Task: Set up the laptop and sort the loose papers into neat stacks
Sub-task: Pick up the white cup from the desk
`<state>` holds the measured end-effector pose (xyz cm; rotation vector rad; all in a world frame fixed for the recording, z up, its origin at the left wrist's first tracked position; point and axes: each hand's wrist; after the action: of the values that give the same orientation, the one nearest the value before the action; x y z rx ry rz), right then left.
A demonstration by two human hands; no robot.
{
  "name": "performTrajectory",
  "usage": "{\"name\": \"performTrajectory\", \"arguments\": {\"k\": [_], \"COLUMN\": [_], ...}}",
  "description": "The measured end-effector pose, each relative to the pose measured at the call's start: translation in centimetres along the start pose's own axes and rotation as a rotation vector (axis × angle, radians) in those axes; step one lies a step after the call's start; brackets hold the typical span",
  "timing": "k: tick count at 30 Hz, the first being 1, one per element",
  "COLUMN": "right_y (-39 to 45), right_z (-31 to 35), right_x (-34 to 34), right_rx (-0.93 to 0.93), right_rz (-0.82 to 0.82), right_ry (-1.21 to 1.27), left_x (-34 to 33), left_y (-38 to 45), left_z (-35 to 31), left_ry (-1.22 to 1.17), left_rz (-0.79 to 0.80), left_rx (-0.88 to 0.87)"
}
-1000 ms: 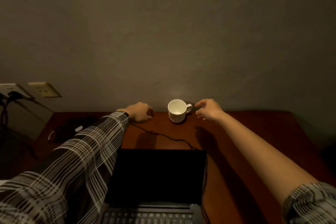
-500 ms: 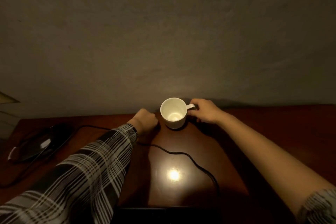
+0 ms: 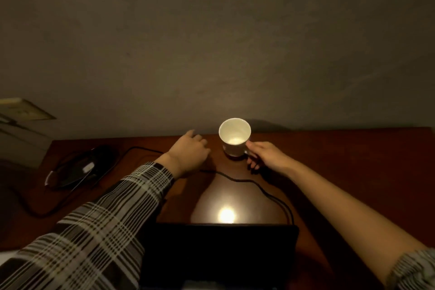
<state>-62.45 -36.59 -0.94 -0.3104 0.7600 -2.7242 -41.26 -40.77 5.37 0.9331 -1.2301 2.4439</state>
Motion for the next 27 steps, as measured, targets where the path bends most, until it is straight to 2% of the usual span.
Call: {"name": "performTrajectory", "arguments": {"k": [6,11,15,21,27], "right_y": [-4.5,-10.7,-15.9,-23.4,-31.8], "right_z": [2.1,4.5,6.3,6.6,4.5], "right_x": [-0.9,-1.1,-2.0,-4.7,-7.5], "right_rx": [0.076,0.189,0.270,0.324,0.287], "right_rz": [-0.025,-0.013,-0.013,-0.032,0.029], "right_ry": [0.092,0.072,0.057,-0.002,-0.053], "left_x": [0.6,1.9,3.6,4.7,4.8], "left_y": [-6.7,-10.9,-13.4,-16.7,-21.4], "left_z": [-0.1,-1.3,-3.1,-7.8,-14.1], "left_ry": [-0.142,-0.663,-0.930,-1.476,-1.608], "left_rz": [-0.138,-0.379,-0.568,-0.678,-0.860], "left_rx": [0.108,0.152,0.067,-0.143,-0.295]}}
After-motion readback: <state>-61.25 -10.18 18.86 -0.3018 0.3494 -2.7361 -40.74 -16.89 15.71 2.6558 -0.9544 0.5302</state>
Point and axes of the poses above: each hand's wrist, its own y-axis towards the middle knuckle, its own x-axis out of the back of the hand, z = x × y, and after that the axes turned 10 degrees about z, right-handed
